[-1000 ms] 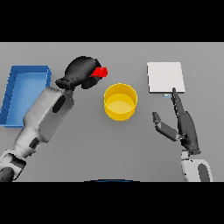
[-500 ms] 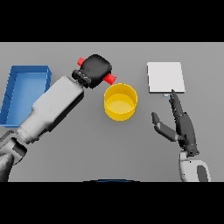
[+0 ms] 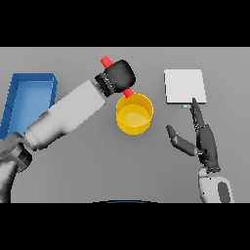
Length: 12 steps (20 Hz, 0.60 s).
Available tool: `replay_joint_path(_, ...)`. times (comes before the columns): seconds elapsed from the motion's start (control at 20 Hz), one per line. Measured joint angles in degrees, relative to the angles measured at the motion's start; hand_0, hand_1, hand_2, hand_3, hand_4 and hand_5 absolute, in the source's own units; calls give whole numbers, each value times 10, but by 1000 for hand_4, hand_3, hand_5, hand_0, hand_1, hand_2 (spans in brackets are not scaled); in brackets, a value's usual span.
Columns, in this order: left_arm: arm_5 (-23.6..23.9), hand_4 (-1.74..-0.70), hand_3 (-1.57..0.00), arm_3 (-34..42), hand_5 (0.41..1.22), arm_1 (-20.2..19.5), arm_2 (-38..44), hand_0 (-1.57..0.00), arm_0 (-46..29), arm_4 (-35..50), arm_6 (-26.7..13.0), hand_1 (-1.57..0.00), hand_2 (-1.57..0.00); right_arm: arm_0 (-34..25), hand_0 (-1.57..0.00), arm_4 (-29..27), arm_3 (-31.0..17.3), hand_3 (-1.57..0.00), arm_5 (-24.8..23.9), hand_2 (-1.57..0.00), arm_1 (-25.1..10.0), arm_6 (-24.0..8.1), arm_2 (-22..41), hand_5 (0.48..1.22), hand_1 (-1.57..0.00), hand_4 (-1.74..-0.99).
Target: Pick up the red beaker and tilt it to pour out 1 green nut into yellow bowl. Pick up the yellow bowl and place it on the metallic measuring scale.
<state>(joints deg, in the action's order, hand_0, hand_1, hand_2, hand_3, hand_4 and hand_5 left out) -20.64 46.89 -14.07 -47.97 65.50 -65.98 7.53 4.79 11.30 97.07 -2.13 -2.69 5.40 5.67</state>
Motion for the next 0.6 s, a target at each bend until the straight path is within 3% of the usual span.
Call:
replay_joint_path(0.3,12,-1736,-1563,-24,1221,3,-67,-1571,34,-69,30,-1571,-1571,9,1,-4,-3,1,4,1,3,17,2,565,1,-1130)
replay_joint_path(0.4,21,-1734,-1566,-35,1221,8,-87,-1571,40,-91,35,-1571,-1571,5,1,3,2,1,-3,1,2,4,2,573,1,-1132)
replay_joint_path(0.6,33,-1733,-1569,-43,1221,10,-120,-1571,59,-128,46,-1571,-1571,10,1,-3,12,1,2,1,-3,11,-1,579,1,-1133)
